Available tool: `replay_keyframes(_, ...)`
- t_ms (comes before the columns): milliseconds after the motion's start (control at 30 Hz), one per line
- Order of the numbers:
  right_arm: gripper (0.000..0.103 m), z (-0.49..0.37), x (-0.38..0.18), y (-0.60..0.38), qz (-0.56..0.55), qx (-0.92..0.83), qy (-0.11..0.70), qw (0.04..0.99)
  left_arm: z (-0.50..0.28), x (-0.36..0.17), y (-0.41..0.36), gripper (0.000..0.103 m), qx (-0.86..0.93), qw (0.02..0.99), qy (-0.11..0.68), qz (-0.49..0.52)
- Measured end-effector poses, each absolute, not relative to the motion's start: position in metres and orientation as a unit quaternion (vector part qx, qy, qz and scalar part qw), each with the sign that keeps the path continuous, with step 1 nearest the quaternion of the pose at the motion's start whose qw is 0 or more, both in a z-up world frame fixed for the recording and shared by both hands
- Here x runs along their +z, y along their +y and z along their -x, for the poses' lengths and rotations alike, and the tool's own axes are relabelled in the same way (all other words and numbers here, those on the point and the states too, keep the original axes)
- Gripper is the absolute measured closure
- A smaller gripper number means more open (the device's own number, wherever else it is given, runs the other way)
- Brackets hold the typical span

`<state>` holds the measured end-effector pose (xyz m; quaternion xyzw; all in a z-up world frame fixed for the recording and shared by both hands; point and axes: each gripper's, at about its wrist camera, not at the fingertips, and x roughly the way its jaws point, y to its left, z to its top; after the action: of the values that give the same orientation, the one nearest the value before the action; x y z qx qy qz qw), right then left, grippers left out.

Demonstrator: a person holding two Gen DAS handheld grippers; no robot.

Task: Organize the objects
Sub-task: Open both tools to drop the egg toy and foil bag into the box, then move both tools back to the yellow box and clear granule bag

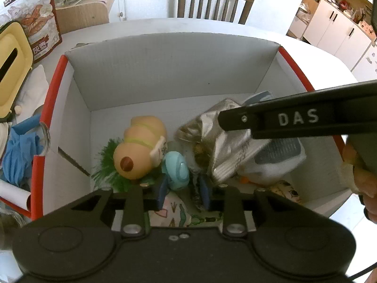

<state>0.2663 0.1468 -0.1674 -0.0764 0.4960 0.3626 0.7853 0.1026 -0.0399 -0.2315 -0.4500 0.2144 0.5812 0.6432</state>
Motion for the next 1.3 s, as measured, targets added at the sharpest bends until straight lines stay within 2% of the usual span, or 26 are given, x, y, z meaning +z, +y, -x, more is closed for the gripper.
replay_keyframes(67, 0.047, -0.265, -0.163, 0.144, 0.073, 0.364, 0.492, 0.787, -0.102, -0.23, -0.041, 0.069, 0.582, 0.643, 0.212, 0.451)
replay_keyframes(367, 0.046, -0.256, -0.139, 0.125, 0.057, 0.373, 0.476, 0.795, -0.106, -0.21, -0.049, 0.052, 0.599, 0.644, 0.195, 0.434)
replay_keyframes(900, 0.043, -0.243, -0.087, 0.062, 0.026, 0.401, 0.432, 0.808, -0.134, -0.155, -0.071, 0.043, 0.629, 0.655, 0.154, 0.389)
replay_keyframes(1300, 0.034, -0.239, -0.057, -0.004, 0.009, 0.422, 0.398, 0.815, -0.174, -0.117, -0.074, 0.033, 0.641, 0.664, 0.131, 0.364)
